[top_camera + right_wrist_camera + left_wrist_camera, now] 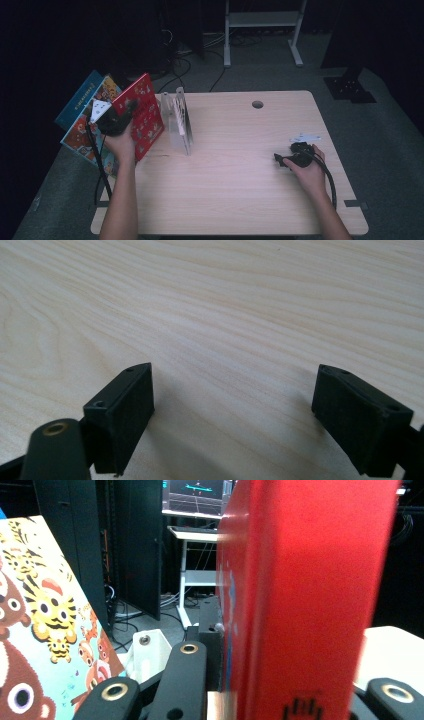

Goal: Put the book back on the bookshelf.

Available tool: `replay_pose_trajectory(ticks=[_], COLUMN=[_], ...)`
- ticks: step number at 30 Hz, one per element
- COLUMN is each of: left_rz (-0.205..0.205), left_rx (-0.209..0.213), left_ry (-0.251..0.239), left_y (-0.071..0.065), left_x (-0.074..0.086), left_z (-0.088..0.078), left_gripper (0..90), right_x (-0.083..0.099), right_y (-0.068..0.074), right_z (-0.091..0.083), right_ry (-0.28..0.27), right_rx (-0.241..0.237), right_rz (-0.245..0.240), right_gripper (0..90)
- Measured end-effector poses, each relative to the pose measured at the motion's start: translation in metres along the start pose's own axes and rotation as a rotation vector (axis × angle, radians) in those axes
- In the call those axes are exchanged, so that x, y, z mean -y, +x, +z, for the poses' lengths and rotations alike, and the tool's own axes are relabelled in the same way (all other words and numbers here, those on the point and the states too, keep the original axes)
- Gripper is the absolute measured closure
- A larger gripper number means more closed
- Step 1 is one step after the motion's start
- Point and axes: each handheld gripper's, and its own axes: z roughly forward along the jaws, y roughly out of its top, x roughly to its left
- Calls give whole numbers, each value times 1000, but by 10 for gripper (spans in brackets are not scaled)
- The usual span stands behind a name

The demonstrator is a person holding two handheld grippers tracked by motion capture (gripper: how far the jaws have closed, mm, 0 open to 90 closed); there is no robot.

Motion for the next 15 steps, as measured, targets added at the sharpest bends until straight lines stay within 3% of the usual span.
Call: replay_pose_trajectory(ticks=[8,15], left_rz=[13,18], left_rx=[-12,-13], left_ry=[-16,12], left_y=[-1,0], left_x=[9,16], left_z=[9,9], left_gripper=[792,790], right_x=[0,0], right_y=[0,0], right_z=[0,0], right_ry=[-1,-1], right_rx=[0,0], right_rz=[-1,-2], right_gripper=[159,159])
